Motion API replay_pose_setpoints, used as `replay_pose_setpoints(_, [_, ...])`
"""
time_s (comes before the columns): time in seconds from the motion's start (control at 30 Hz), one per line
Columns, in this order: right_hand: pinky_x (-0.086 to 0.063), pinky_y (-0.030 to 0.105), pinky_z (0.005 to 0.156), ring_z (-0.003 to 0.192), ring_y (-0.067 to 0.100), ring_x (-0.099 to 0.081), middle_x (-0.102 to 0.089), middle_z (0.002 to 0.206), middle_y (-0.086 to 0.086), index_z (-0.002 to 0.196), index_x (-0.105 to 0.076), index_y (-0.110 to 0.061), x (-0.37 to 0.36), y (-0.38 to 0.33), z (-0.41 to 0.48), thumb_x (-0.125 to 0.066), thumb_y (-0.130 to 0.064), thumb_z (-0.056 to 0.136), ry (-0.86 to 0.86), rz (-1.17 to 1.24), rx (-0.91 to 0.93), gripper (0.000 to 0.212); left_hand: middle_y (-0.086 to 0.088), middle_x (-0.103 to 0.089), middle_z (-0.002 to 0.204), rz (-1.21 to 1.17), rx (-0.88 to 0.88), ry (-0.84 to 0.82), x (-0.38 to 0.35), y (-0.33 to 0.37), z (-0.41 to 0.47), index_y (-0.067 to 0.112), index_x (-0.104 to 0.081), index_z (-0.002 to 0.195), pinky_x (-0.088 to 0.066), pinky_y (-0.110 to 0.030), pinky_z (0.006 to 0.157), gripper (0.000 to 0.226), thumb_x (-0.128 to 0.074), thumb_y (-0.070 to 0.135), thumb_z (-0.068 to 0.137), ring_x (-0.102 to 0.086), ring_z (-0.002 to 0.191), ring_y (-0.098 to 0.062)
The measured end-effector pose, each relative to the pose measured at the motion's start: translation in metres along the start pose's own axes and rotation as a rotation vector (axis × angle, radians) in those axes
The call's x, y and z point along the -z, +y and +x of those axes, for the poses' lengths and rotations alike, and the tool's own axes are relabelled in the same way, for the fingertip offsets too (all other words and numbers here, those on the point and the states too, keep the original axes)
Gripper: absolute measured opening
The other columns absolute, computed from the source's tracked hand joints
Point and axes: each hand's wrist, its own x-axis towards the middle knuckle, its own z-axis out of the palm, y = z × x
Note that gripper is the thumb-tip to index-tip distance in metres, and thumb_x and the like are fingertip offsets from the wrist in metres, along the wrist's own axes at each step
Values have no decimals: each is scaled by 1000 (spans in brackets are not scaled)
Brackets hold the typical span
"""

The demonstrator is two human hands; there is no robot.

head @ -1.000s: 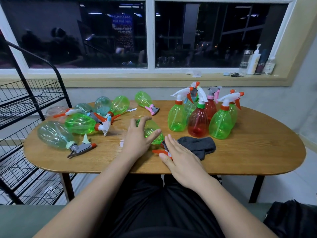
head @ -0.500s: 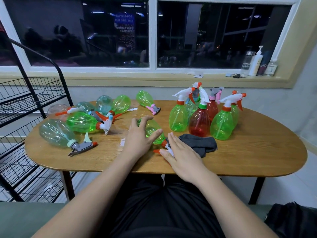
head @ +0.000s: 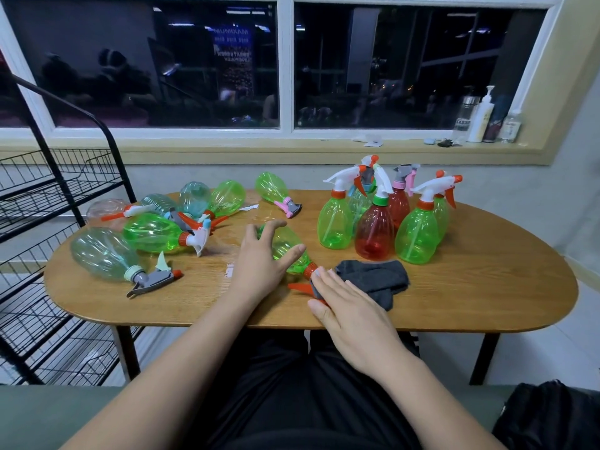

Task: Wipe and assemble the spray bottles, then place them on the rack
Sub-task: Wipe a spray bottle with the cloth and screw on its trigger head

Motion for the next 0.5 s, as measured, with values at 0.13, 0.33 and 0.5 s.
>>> replay_pose_setpoints(0.13, [1,26,131,160,-2,6,5,176,-15,171,-1,-27,5,7,9,-7,-76,103,-46,-102,-103,84,1,-42,129,20,-2,-3,1,1,0,48,-47,140,-56,-42,91,63,-65,77,87,-59,120,-27])
replay_pose_setpoints(0.33, [-3,29,133,161,-1,1,-4,177,-13,171,-8,-24,11,21,31,-5,-84,97,-92,-45,-140,95,0,-42,129,29,-7,-9,1,3,-1,47,-46,142,-55,-41,92,64,-64,76,88,-59,119,-29])
replay_pose_setpoints(0.5, [-6,32,133,162,3,-4,-12,177,-9,170,-22,-23,11,37,43,0,-86,94,-53,-69,-179,101,4,-37,126,19,-13,-23,2,4,-3,46,-45,144,-49,-35,90,64,-63,75,90,-58,118,-28])
